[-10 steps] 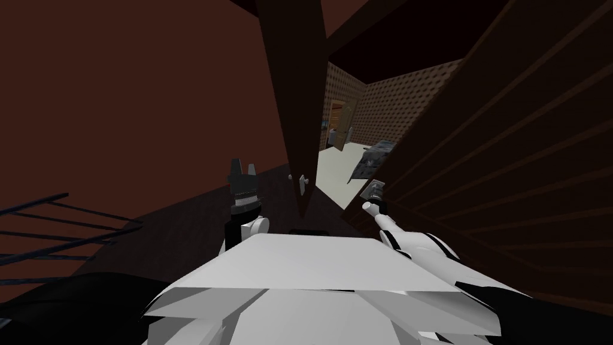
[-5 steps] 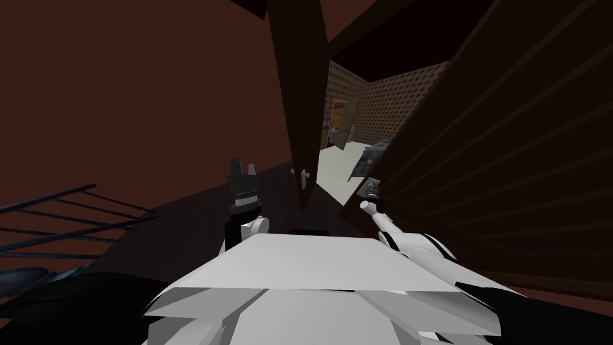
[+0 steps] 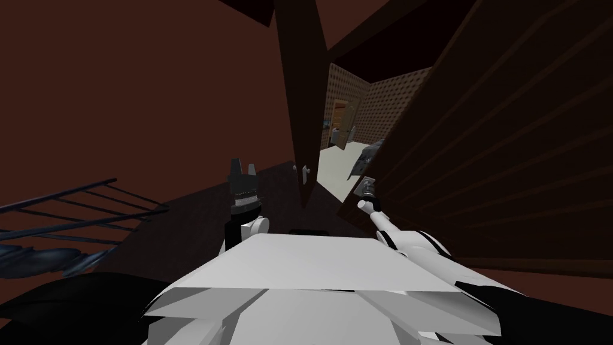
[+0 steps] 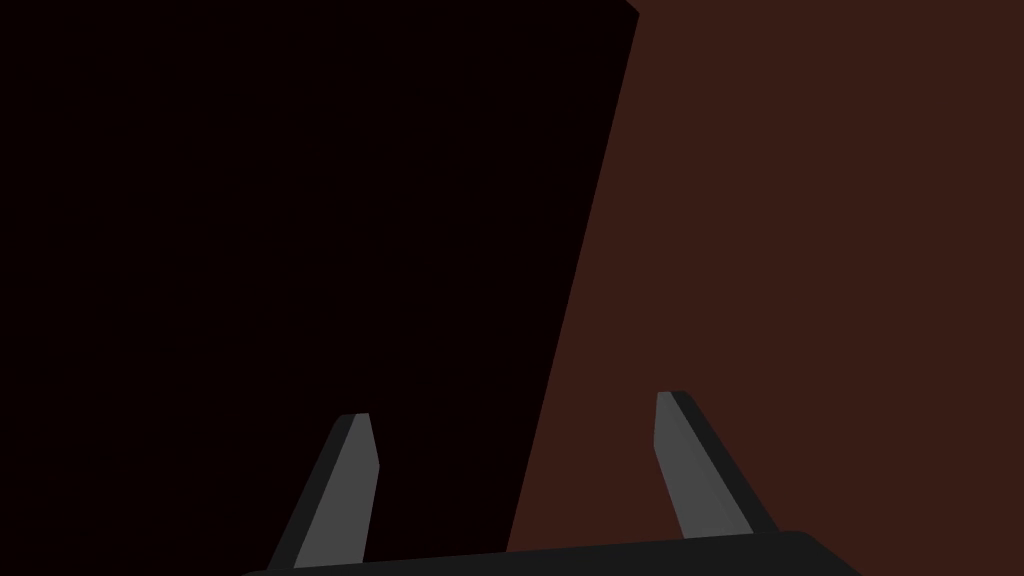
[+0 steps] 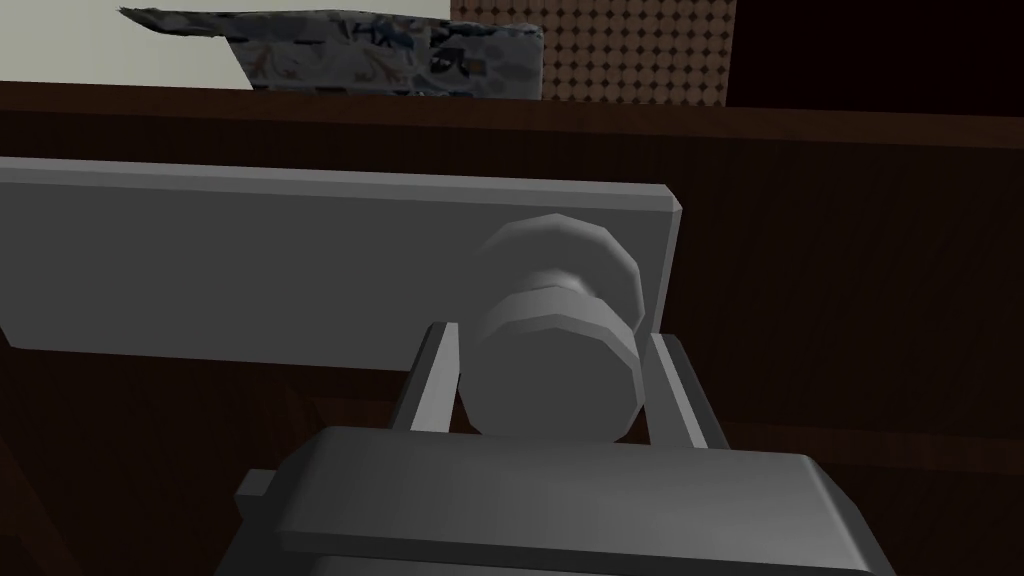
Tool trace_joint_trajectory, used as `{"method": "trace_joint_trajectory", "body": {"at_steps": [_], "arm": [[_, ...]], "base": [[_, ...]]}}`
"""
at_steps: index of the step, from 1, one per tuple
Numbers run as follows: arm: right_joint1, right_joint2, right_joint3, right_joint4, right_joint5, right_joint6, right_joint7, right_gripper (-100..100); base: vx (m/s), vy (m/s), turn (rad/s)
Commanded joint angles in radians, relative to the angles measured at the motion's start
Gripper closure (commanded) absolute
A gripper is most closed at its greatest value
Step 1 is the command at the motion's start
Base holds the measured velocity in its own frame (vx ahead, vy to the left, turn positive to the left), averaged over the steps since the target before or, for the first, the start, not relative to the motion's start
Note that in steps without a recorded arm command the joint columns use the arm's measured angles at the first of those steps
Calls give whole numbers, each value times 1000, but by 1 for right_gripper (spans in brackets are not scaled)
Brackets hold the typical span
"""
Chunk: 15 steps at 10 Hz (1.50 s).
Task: Pull the door open
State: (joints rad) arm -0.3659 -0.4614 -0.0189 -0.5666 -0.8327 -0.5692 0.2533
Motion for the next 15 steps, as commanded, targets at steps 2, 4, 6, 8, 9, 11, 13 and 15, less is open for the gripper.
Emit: {"method": "trace_joint_trajectory", "body": {"at_steps": [2,4,6,8,9,11,13,15], "arm": [[-6,4,8,0,9,1,-1,100],[-6,13,26,-7,24,6,-13,100],[-8,19,39,-15,35,10,-21,100],[-10,27,58,-28,51,16,-32,100],[-11,29,63,-31,56,18,-35,100],[-13,36,80,-42,70,23,-45,100],[-14,41,92,-51,81,27,-53,100],[-19,51,125,-61,98,33,-68,100]], "base": [[-144,18,13],[-199,-28,41],[-192,-37,47],[-99,-16,18],[-185,-48,47],[-191,-57,49],[-203,-17,32],[-116,-2,-42]]}}
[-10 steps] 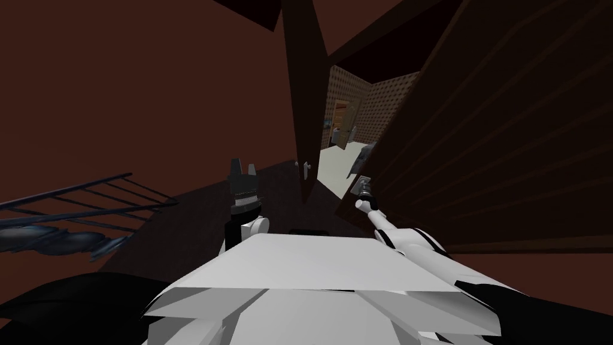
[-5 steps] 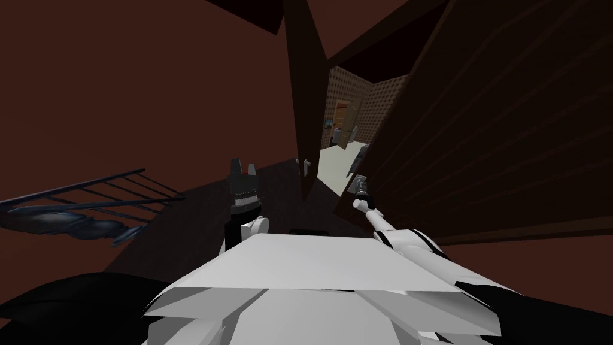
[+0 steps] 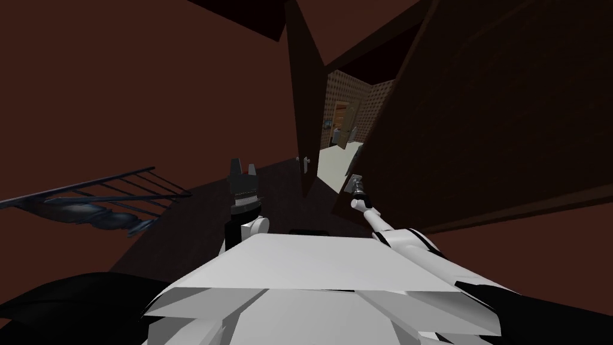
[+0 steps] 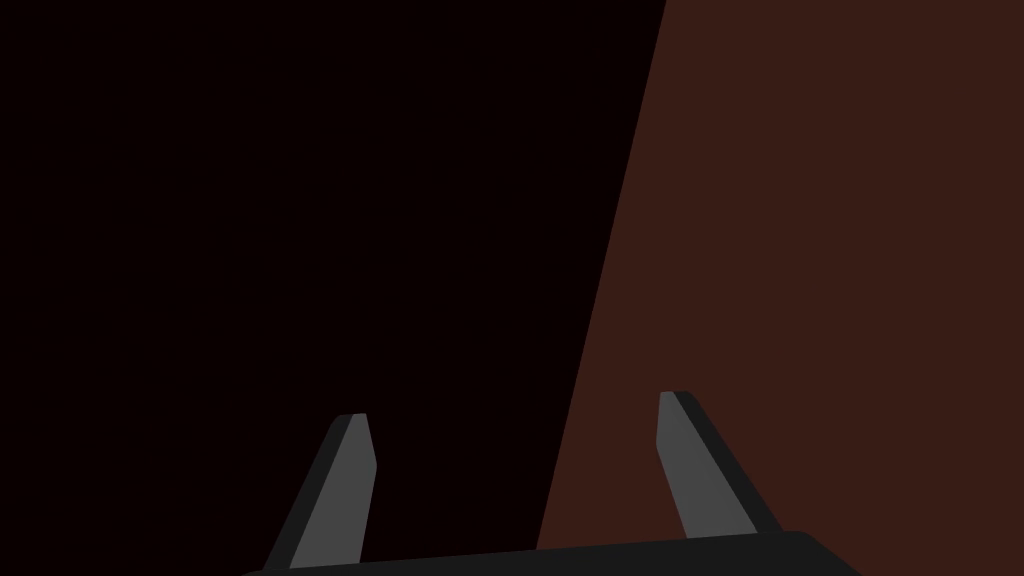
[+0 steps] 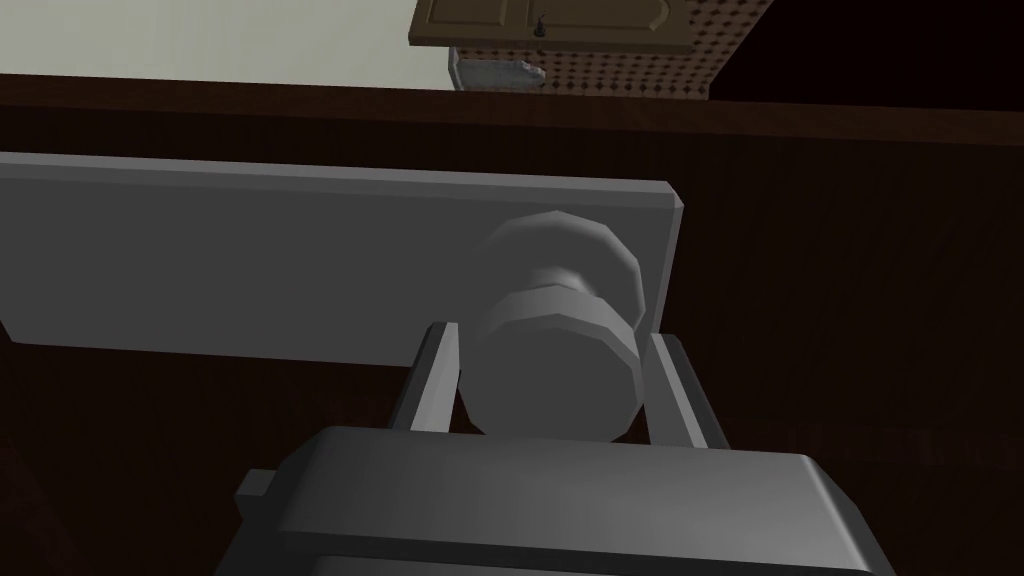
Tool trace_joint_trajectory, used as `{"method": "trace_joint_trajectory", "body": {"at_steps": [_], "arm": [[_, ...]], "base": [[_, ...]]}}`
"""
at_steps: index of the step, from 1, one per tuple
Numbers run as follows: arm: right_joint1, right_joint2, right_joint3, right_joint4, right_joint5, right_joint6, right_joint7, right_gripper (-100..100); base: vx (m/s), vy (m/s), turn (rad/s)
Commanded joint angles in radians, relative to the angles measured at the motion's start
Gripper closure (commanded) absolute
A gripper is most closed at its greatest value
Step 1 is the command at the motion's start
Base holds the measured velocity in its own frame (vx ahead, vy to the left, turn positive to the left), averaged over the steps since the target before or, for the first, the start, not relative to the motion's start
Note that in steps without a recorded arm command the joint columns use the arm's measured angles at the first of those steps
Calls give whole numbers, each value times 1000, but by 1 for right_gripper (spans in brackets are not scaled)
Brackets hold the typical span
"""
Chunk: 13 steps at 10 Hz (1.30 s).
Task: Pull the door open
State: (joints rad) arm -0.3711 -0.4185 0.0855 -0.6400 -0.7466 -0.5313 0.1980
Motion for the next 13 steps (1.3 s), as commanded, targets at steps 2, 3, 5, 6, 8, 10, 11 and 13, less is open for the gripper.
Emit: {"method": "trace_joint_trajectory", "body": {"at_steps": [2,3,5,6,8,10,11,13], "arm": [[-13,18,52,-11,29,3,-26,100],[-13,21,64,-19,36,6,-31,100],[-13,29,88,-37,49,13,-41,100],[-12,36,111,-54,62,19,-51,100],[-12,42,132,-70,74,24,-60,100],[-11,53,167,-96,93,34,-75,100],[-12,52,158,-84,88,27,-69,100],[-8,63,189,-105,99,36,-74,100]], "base": [[-173,-54,-104],[-125,-40,-64],[-125,-50,-68],[-145,-37,-73],[-125,-65,-96],[-124,-62,-72],[-62,-29,4],[-24,26,-165]]}}
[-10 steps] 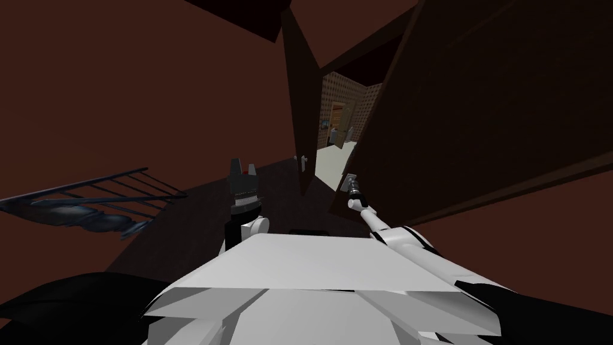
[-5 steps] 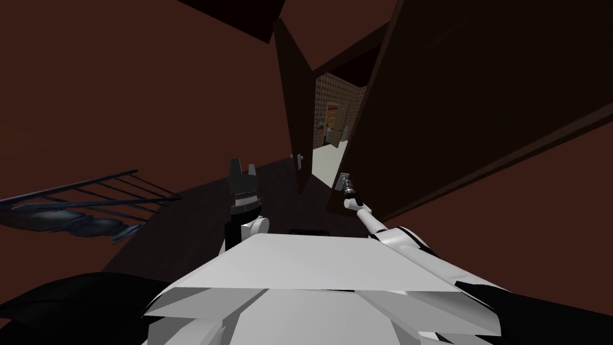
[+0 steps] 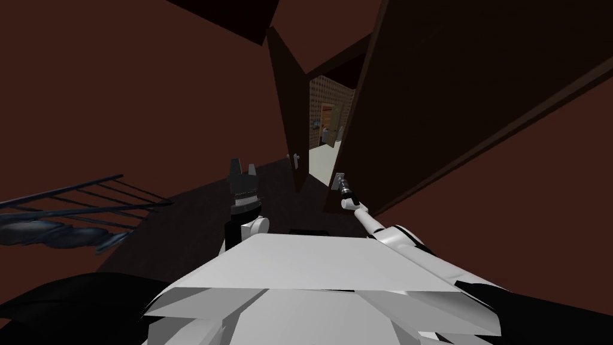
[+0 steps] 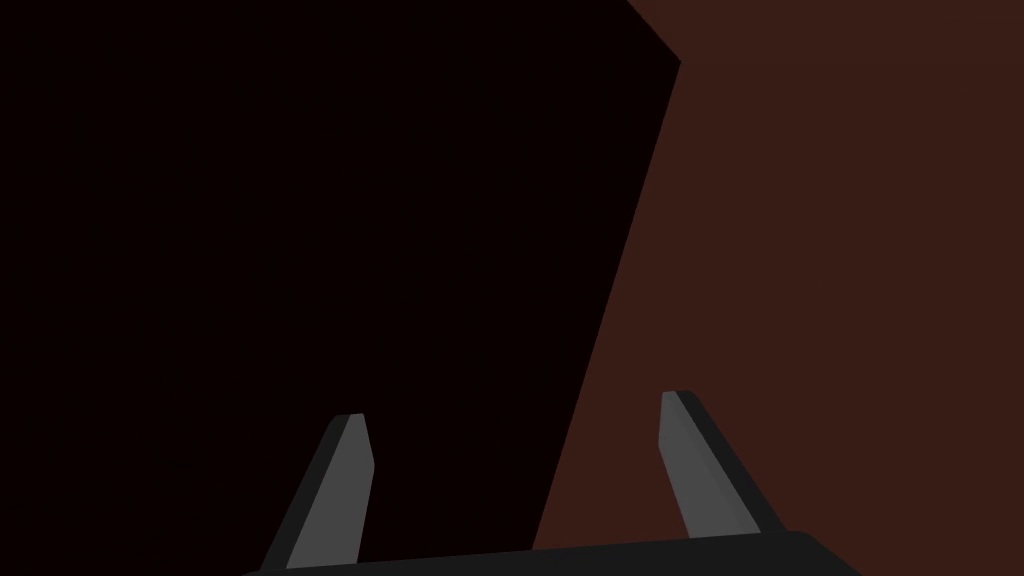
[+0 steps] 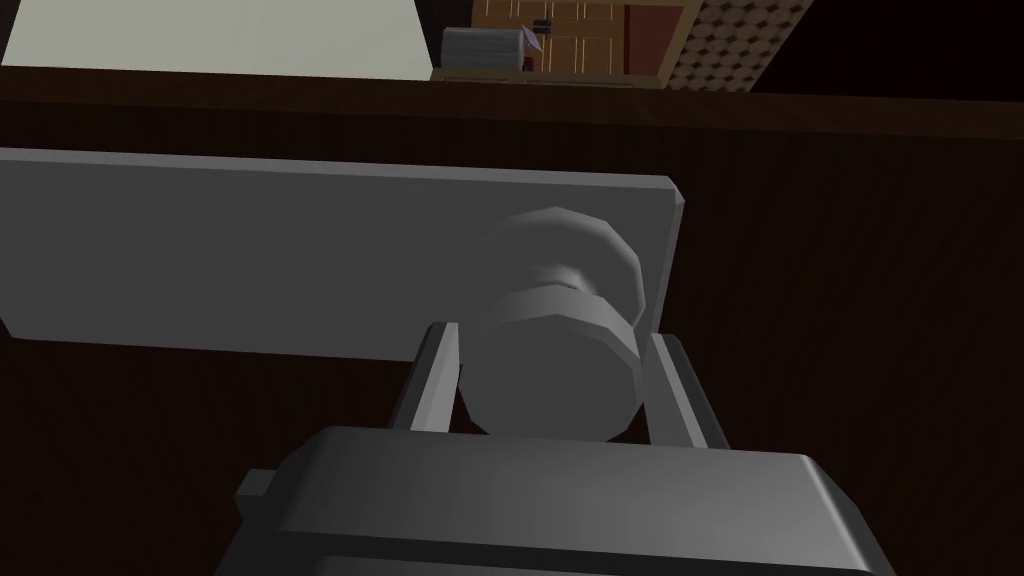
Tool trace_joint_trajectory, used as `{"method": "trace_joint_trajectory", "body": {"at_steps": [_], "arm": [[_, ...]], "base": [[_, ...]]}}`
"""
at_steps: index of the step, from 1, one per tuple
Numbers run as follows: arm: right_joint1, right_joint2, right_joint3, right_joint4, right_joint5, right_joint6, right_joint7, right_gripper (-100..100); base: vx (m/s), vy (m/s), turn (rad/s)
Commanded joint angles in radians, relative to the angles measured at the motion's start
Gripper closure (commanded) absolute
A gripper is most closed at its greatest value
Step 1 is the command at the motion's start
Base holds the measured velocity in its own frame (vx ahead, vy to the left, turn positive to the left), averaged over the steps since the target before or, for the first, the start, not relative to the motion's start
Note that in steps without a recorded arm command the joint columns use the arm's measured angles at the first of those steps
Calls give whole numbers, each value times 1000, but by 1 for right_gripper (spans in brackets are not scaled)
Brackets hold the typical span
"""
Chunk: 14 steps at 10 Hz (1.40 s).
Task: Pull the door open
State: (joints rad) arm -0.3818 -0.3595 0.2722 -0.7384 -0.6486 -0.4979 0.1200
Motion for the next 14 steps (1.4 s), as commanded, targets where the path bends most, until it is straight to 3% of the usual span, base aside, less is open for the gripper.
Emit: {"method": "trace_joint_trajectory", "body": {"at_steps": [1,3,7,8,9,13,14], "arm": [[7,15,34,-32,11,11,2,100],[9,19,47,-42,16,14,1,100],[18,44,120,-99,40,34,-4,100],[18,44,120,-99,40,34,-4,100],[22,54,152,-124,51,42,-6,100],[26,65,184,-149,62,51,-8,100],[29,76,215,-174,72,59,-10,100]], "base": [[-15,27,-229],[-17,17,-159],[-19,-18,-191],[-12,-13,-34],[0,-40,-213],[-5,-41,-103],[-11,-69,-225]]}}
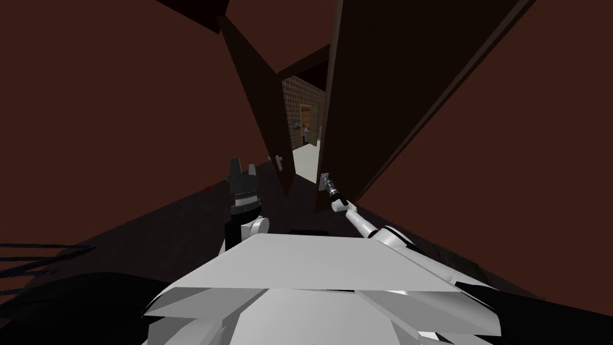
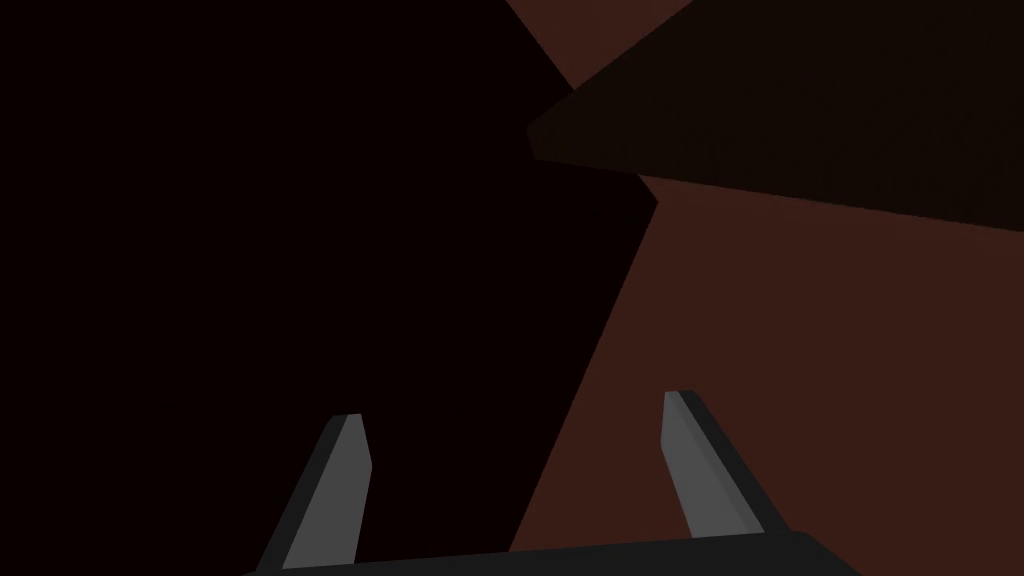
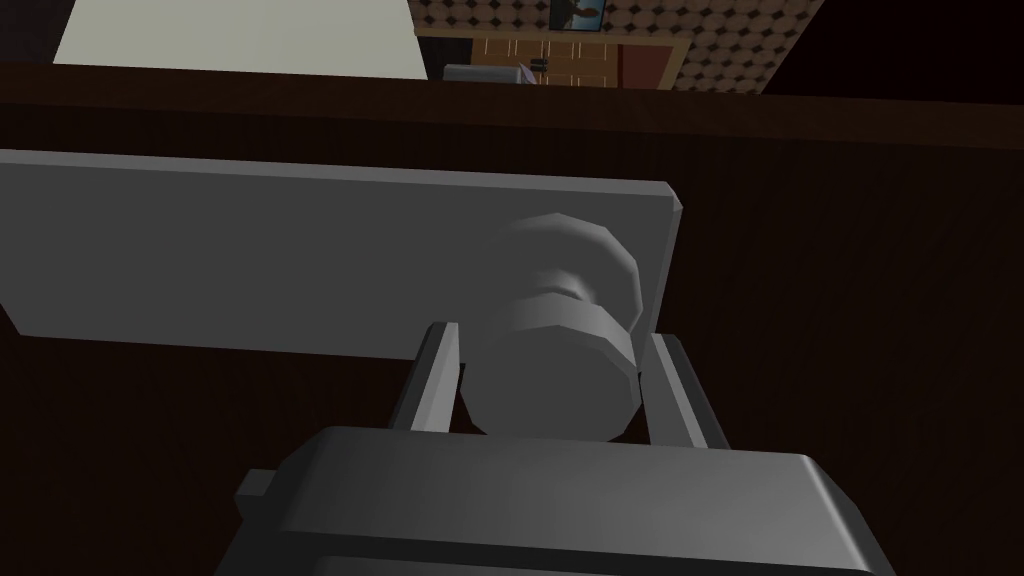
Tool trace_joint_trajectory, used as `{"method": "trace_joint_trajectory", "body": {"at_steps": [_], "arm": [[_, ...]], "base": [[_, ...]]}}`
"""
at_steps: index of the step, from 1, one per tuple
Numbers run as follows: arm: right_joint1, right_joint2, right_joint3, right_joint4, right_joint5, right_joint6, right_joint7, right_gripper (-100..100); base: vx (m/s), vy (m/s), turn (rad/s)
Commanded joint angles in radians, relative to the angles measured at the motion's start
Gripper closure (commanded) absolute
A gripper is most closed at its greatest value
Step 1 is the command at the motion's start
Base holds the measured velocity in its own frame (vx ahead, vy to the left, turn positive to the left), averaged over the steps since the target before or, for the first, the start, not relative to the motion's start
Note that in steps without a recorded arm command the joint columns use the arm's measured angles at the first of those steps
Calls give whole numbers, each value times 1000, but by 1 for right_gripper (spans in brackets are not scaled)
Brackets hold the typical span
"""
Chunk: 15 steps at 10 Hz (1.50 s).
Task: Pull the door open
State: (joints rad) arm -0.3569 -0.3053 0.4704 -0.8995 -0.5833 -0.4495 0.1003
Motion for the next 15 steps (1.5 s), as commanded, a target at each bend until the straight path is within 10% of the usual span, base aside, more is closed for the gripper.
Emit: {"method": "trace_joint_trajectory", "body": {"at_steps": [1,9,15], "arm": [[6,27,32,-25,12,15,9,100],[18,59,127,-99,44,41,2,100],[7,-25,247,-166,29,15,-56,100]], "base": [[4,-89,-192],[-7,-106,-71],[20,23,-109]]}}
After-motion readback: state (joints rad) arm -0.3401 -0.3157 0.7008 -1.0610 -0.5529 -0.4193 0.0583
